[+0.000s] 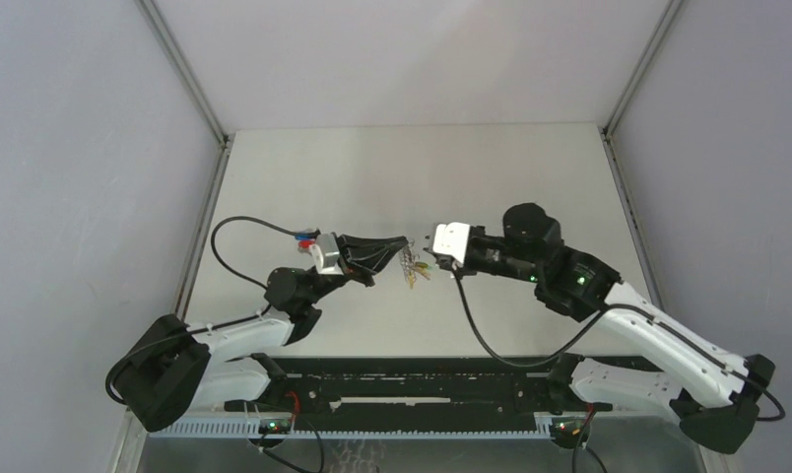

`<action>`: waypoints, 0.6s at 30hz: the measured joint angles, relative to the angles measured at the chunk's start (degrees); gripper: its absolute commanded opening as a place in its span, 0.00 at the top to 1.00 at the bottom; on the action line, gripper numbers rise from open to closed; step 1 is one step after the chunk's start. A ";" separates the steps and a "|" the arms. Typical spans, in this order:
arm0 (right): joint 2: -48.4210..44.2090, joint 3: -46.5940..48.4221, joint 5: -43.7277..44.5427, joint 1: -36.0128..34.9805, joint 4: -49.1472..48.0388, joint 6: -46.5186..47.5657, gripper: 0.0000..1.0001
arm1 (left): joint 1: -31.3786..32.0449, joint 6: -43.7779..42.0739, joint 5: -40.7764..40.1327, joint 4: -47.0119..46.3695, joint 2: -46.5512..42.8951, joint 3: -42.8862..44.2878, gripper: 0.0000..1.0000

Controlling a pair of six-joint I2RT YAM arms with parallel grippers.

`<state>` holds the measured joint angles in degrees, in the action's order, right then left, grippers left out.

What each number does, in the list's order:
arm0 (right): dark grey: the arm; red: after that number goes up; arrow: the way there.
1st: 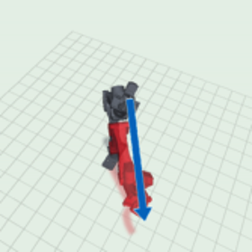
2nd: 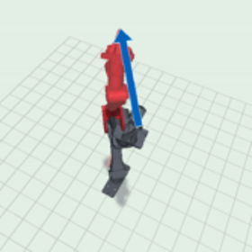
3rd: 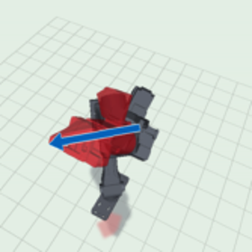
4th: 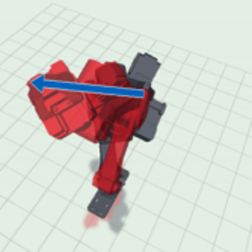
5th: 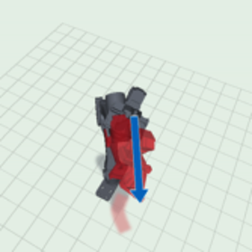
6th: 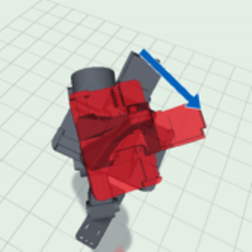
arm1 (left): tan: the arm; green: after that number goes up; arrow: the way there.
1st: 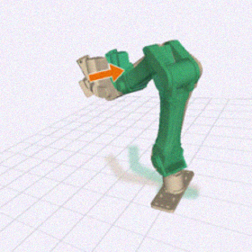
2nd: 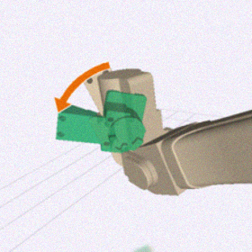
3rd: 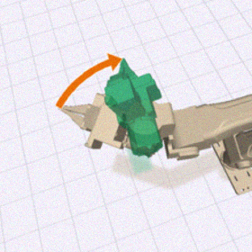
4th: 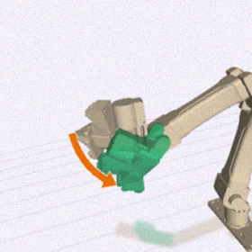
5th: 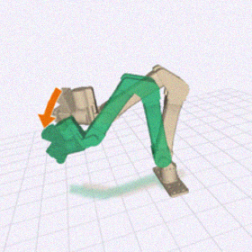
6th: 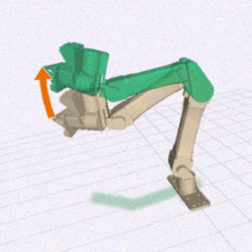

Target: Put the keys on the keyring

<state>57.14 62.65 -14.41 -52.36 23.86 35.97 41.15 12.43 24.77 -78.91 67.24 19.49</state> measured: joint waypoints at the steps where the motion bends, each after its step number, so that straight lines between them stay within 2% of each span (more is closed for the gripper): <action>1: -1.36 -0.68 -1.38 1.46 -0.28 -0.28 0.75 | 0.00 0.00 0.09 0.00 0.00 0.00 1.00; 7: -4.50 -3.96 -11.21 9.33 -2.27 -2.14 0.73 | 0.02 0.02 1.84 0.00 0.00 0.00 1.00; 18: 0.92 -4.13 -24.41 13.40 -6.51 -4.13 0.75 | 0.11 0.09 5.95 0.00 0.00 0.02 1.00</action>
<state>58.06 58.52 -38.83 -38.96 17.34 31.83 41.25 12.51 30.72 -78.91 67.24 19.51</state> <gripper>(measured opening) 0.261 0.007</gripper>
